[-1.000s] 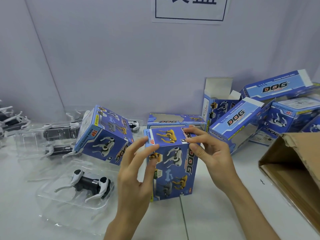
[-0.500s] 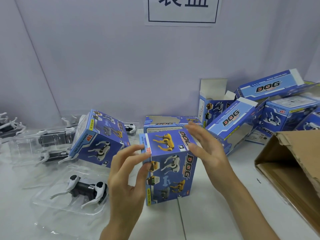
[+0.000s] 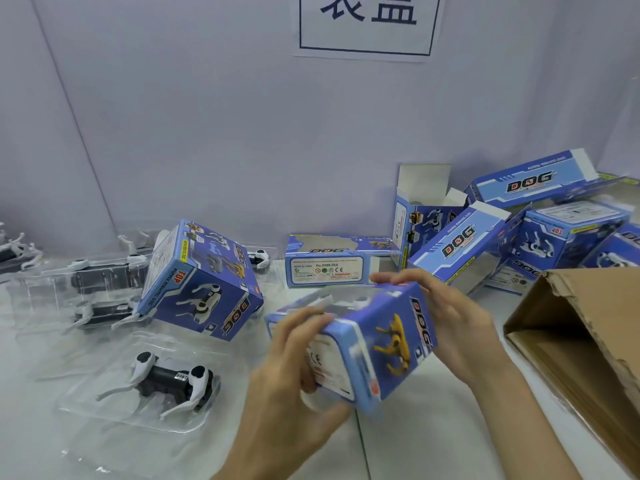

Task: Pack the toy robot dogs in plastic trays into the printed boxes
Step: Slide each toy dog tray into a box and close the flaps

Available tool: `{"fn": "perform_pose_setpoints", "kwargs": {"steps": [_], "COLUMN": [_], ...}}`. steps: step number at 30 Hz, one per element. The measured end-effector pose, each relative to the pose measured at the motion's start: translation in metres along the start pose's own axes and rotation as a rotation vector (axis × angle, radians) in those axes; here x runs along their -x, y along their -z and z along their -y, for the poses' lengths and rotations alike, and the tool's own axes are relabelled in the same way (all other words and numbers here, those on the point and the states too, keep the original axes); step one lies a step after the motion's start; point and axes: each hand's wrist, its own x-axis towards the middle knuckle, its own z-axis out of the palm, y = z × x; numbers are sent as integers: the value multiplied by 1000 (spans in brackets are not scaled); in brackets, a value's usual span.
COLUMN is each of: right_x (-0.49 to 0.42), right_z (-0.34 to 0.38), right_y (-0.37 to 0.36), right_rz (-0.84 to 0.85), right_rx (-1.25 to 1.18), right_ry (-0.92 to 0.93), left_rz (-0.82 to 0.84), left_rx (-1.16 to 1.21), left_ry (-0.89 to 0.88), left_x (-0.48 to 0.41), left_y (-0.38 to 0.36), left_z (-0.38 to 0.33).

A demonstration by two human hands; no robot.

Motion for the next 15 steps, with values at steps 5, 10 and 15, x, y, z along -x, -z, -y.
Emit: {"fn": "perform_pose_setpoints", "kwargs": {"steps": [5,10,15], "right_x": [2,6,-4], "right_z": [1,1,9], "right_y": [12,22,19], "right_rz": [-52,7,-575], "right_rx": [190,117,-24], "right_ry": [-382,-374,-104], "left_rz": [84,-37,-458], "left_rx": [-290,-210,-184], "left_ry": [-179,-14,10], "left_x": [3,3,-2], "left_y": [-12,-9,-1], "left_z": [1,13,13]}}
